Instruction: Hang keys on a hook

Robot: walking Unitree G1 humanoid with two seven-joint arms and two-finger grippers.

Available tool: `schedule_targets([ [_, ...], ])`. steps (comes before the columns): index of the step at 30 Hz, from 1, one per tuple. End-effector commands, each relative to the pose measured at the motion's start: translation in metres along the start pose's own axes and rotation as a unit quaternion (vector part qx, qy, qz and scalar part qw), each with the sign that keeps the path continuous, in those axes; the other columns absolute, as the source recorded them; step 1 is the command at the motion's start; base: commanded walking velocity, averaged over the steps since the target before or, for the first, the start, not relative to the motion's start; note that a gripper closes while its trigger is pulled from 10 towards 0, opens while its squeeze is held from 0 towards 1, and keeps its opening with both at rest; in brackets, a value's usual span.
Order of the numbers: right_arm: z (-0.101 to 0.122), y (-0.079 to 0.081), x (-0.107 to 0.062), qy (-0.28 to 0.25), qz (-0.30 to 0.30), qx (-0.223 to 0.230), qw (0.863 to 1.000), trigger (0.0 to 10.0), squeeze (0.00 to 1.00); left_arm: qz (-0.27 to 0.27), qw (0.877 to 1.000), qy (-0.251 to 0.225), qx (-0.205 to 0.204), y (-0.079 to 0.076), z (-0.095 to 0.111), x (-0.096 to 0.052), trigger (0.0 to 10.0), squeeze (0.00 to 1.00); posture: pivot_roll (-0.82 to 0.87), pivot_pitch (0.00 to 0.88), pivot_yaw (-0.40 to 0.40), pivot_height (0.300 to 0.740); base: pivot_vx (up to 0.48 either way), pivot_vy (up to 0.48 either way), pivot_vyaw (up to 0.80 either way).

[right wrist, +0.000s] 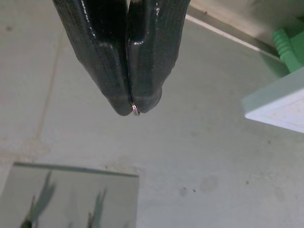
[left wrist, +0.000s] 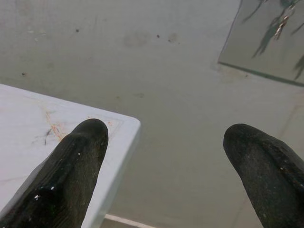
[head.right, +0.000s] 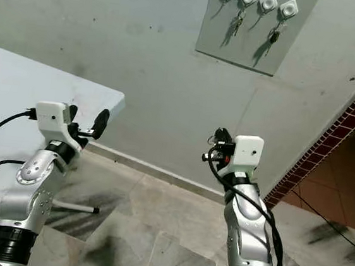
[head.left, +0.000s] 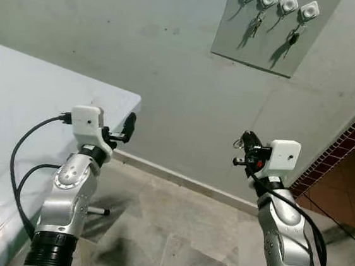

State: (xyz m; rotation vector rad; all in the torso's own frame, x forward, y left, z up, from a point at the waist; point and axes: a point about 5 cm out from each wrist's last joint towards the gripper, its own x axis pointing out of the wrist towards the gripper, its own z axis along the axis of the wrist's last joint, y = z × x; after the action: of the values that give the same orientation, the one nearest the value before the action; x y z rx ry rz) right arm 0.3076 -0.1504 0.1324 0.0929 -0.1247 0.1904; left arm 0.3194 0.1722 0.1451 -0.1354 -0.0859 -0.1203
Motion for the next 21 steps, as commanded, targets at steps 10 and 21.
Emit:
schedule_targets([
  [10, 0.0033, -0.0073, -0.0012, -0.002, -0.008, -0.009, 1.000, 10.0, 0.00, -0.002, 1.000, 0.002, -0.017, -0.0092, -0.0004, 0.0025, 10.0, 0.00, 0.02, 0.000, -0.070, 0.732, 0.000, 0.000, -0.66],
  [21, 0.0053, -0.0093, -0.0011, -0.005, -0.017, -0.005, 1.000, 10.0, 0.00, 0.001, 1.000, 0.011, -0.018, -0.0111, -0.0028, 0.0024, 10.0, 0.00, 0.02, 0.000, -0.074, 0.732, 0.000, 0.000, -0.53],
])
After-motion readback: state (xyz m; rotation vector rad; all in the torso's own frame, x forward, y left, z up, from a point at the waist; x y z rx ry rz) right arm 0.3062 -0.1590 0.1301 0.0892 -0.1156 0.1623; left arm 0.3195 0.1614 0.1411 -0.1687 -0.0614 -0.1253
